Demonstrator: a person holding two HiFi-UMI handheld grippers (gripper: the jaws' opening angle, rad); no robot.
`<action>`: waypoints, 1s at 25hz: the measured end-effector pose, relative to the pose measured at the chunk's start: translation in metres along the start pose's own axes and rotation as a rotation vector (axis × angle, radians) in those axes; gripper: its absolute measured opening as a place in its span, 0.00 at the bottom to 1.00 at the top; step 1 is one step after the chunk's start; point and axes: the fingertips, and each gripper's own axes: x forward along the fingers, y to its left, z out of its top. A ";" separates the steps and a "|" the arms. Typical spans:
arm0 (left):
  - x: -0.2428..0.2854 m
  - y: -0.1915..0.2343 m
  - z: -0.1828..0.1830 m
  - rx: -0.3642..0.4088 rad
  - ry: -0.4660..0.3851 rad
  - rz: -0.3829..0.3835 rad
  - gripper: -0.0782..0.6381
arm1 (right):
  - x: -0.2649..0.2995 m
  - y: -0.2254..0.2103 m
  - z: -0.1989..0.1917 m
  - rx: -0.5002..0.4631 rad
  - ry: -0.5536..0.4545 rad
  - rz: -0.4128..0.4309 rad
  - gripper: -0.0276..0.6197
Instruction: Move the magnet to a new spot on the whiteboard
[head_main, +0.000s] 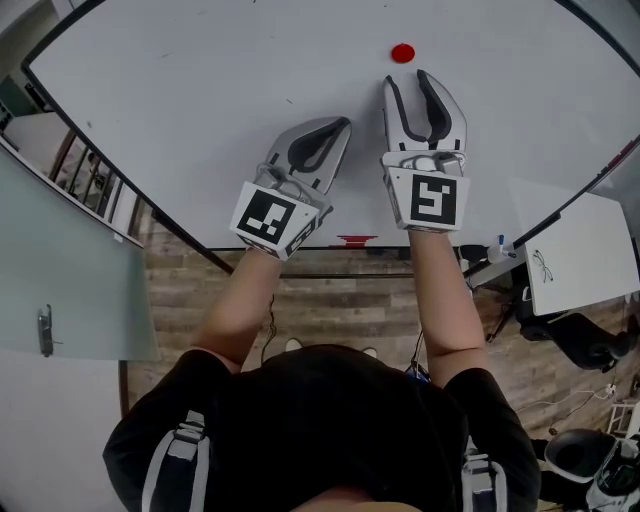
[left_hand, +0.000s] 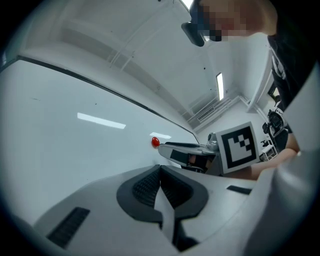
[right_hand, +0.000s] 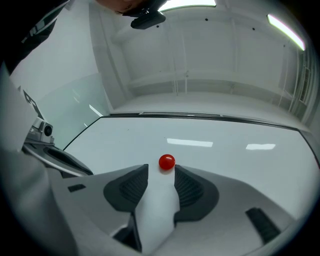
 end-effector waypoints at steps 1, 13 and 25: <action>0.000 0.001 0.001 -0.001 -0.002 0.000 0.12 | 0.002 0.000 0.002 0.005 -0.007 0.002 0.30; 0.002 0.003 0.007 -0.008 -0.015 -0.018 0.12 | 0.022 -0.011 0.010 -0.052 0.005 -0.039 0.32; -0.006 0.010 0.002 -0.017 -0.007 -0.025 0.12 | 0.028 -0.011 0.008 -0.072 0.015 -0.076 0.25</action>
